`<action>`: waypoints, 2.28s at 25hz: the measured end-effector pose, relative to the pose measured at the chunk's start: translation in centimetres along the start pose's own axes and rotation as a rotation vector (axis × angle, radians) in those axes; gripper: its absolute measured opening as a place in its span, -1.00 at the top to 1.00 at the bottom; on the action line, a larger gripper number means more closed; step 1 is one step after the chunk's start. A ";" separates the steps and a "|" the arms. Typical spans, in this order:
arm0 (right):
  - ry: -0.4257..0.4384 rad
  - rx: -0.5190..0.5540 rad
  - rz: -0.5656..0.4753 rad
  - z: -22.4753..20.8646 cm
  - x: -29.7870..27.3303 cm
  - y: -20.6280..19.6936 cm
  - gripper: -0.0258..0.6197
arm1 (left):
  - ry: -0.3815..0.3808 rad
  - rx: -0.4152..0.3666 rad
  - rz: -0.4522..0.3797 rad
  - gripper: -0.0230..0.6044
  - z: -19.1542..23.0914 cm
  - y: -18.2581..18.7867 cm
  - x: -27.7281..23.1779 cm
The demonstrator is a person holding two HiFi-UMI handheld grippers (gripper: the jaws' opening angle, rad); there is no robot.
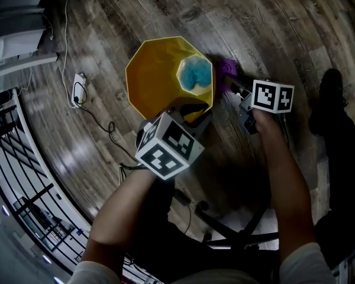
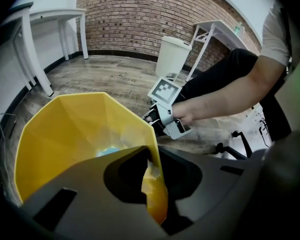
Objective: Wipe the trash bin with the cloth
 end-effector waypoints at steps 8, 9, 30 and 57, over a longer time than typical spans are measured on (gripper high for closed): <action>-0.206 0.091 0.136 -6.2 -3.9 -2.8 0.41 | -0.002 0.013 -0.013 0.78 -0.2 0.0 0.0; -0.224 0.103 0.146 -6.7 -4.2 -3.0 0.41 | -0.004 0.015 -0.014 0.78 -0.2 0.1 0.0; -0.235 0.083 -0.022 0.9 5.7 -1.5 0.41 | -0.026 -0.211 0.094 0.50 -2.1 -3.2 3.8; -0.009 -0.060 -0.064 7.9 7.6 -3.3 0.41 | -0.021 -0.136 0.236 0.77 -0.7 -7.0 2.0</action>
Point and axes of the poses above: the fingertips, and each gripper's own axes: x backward along the fingers, z to its left, y out of its top, the point moved 1 cm from there along x, backward along the fingers, and after that the axes turned 5 degrees about -z, right-handed, at the moved point
